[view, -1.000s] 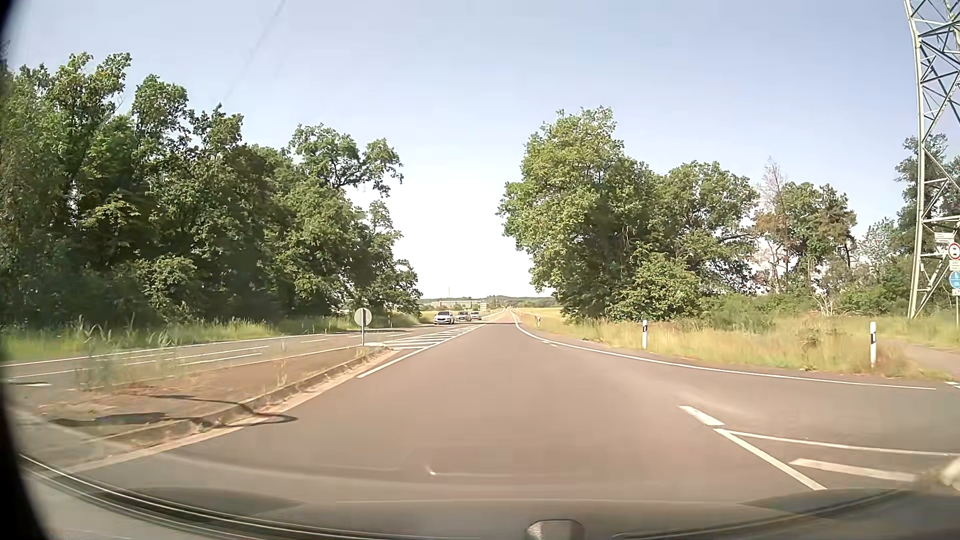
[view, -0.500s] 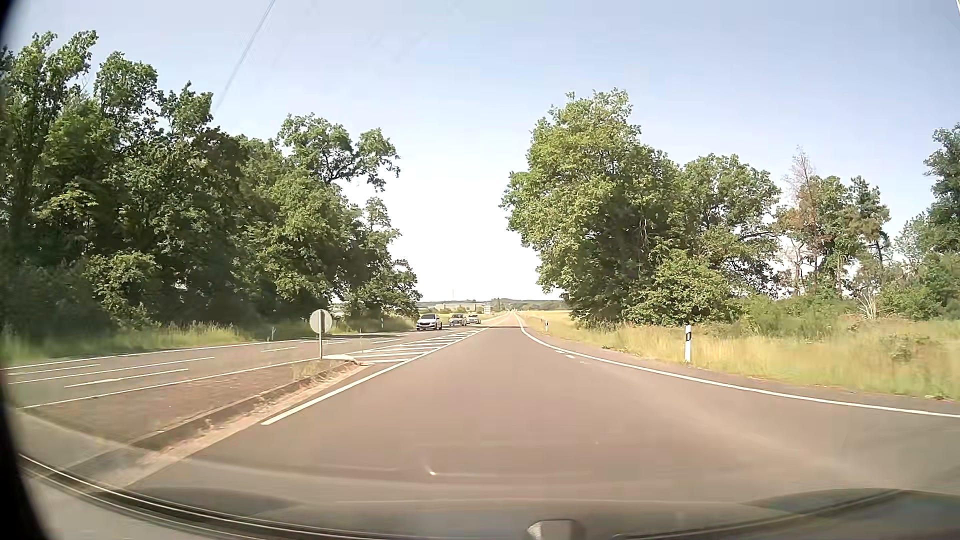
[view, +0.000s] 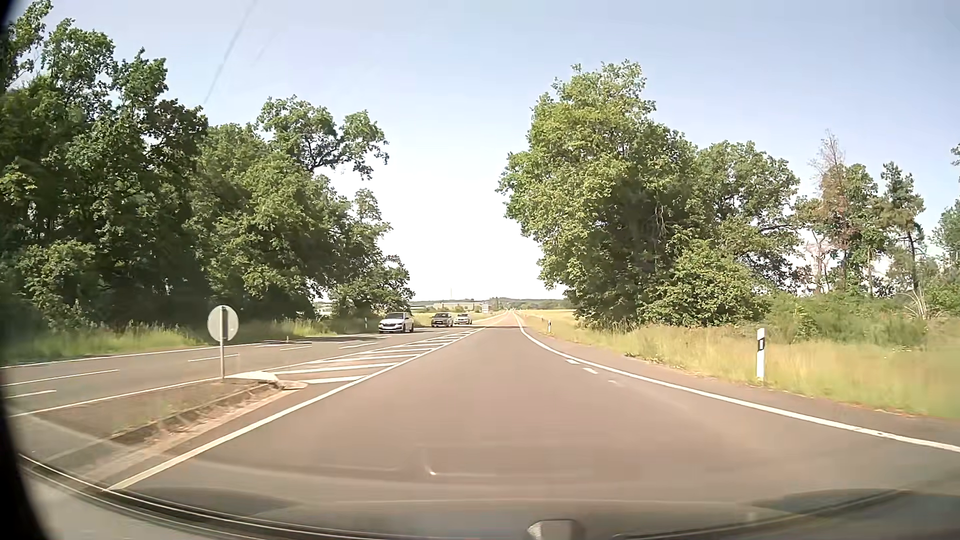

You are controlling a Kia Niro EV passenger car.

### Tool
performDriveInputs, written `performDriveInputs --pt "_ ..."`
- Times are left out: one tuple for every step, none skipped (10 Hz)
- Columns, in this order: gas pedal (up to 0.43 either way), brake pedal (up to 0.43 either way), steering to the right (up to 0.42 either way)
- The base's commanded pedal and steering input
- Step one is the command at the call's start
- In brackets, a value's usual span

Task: Follow the waypoints while adhering to traffic rules and regulations

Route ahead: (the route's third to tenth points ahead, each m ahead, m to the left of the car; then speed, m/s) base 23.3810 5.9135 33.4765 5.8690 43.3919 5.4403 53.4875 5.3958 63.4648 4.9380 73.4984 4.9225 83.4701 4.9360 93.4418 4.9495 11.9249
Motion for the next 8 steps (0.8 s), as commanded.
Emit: performDriveInputs --pt "0.370 0.030 0.000" --pt "0.370 0.030 -0.003" --pt "0.370 0.030 -0.008" --pt "0.370 0.030 -0.013" --pt "0.370 0.030 -0.014" --pt "0.370 0.030 -0.014" --pt "0.370 0.030 -0.012" --pt "0.370 0.030 -0.010"
